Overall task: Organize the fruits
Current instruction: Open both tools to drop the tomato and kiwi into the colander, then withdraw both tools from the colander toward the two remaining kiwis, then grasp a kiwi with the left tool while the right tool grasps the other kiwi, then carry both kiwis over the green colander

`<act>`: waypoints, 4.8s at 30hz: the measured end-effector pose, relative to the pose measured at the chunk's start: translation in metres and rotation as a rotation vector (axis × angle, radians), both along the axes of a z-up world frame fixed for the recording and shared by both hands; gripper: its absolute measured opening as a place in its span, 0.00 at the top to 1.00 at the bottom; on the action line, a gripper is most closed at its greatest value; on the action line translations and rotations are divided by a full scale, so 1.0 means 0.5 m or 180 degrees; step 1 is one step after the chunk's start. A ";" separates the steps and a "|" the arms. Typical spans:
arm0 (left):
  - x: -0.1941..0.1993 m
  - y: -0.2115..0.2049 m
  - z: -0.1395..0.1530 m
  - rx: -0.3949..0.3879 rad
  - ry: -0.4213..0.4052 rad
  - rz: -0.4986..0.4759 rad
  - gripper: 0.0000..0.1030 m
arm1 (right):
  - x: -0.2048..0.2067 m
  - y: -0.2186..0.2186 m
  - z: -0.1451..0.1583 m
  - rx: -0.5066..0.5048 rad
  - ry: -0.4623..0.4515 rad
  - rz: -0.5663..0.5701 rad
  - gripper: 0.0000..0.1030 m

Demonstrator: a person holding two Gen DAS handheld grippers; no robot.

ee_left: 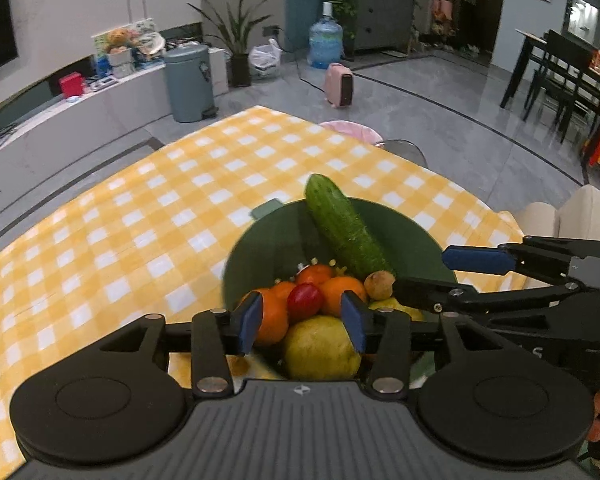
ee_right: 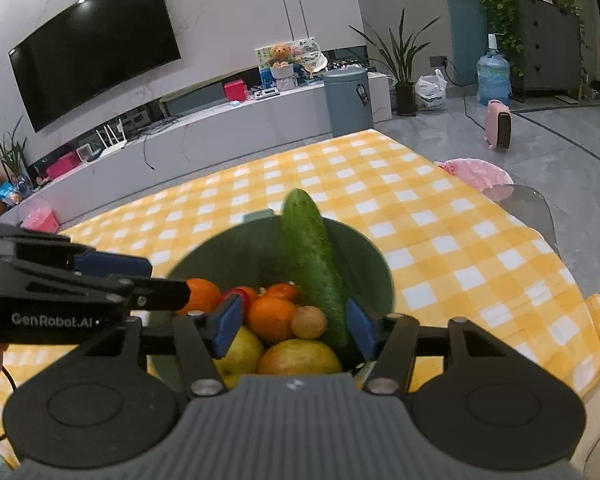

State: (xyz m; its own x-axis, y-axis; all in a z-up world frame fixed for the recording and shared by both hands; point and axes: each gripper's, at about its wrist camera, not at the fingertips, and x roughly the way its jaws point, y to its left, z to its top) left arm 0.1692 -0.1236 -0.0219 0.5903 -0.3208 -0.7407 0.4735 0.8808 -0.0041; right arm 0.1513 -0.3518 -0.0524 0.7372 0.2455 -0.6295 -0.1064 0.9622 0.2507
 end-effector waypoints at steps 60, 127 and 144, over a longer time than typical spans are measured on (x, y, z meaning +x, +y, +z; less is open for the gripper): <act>-0.016 0.354 -0.144 -0.0612 0.0091 0.0700 0.56 | -0.046 0.363 -0.112 -0.0241 0.0082 -0.0142 0.60; 0.099 0.199 -0.182 0.0123 0.0138 -0.0080 0.71 | 0.003 0.306 -0.182 0.0068 0.0327 -0.0560 0.81; 0.036 0.142 -0.002 -0.0357 0.0033 0.0024 0.71 | -0.088 0.177 -0.016 0.0073 -0.0406 -0.0084 0.81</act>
State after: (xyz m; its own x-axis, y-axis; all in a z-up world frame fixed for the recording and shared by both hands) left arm 0.1874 -0.0524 -0.0230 0.5854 -0.3976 -0.7065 0.4664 0.8780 -0.1077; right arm 0.1071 -0.2633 -0.0606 0.8173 0.2381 -0.5247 -0.1134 0.9593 0.2587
